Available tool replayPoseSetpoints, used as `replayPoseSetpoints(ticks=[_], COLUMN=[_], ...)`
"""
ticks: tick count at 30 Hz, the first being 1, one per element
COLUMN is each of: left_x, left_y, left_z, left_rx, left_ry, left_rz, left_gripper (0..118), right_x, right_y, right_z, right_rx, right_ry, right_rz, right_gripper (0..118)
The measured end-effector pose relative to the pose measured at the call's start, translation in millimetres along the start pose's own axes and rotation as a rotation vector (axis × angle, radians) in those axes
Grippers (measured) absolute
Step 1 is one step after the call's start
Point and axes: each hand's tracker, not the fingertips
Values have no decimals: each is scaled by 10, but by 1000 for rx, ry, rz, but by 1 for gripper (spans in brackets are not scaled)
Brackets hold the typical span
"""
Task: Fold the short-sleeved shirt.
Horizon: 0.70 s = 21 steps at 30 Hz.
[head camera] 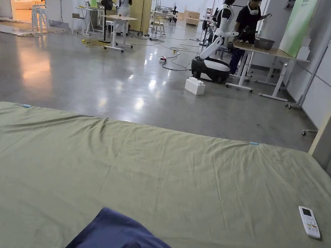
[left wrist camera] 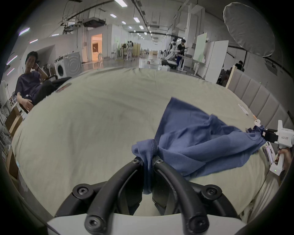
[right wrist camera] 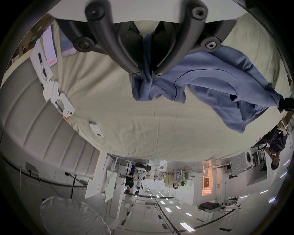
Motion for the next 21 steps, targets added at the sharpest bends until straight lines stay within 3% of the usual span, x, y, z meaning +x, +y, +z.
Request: replayPoseSetpoints(ticks=[2,4,5,6,17,19,21], left_x=[6,20,32,50,550,674,784], left_y=[-13,12,39,69,660,728,757], left_z=[34,131,187,244,723,761,796], left_rx=[-11,6,21,47,425,473,514], left_ry=[6,16,10,7,18,56,57], left_rz=[-2,-22,-28,-32,-106,-123,-124], left_gripper=[30,64,73,75,75,74,64], right_x=[-39,-63,-67,-75,-501,-608,-714], right_y=[-34,-13,23,63,817,898,951], right_z=[20,79,119,158,800,881,942], right_rx=[-10,7,22,41,395,452,492], right_ry=[-2,-22,-24,-27,26,22,-10], right_rz=[28,41,37,32,-41,-58,-52], right_gripper=[15,49,64,70,78,68,41])
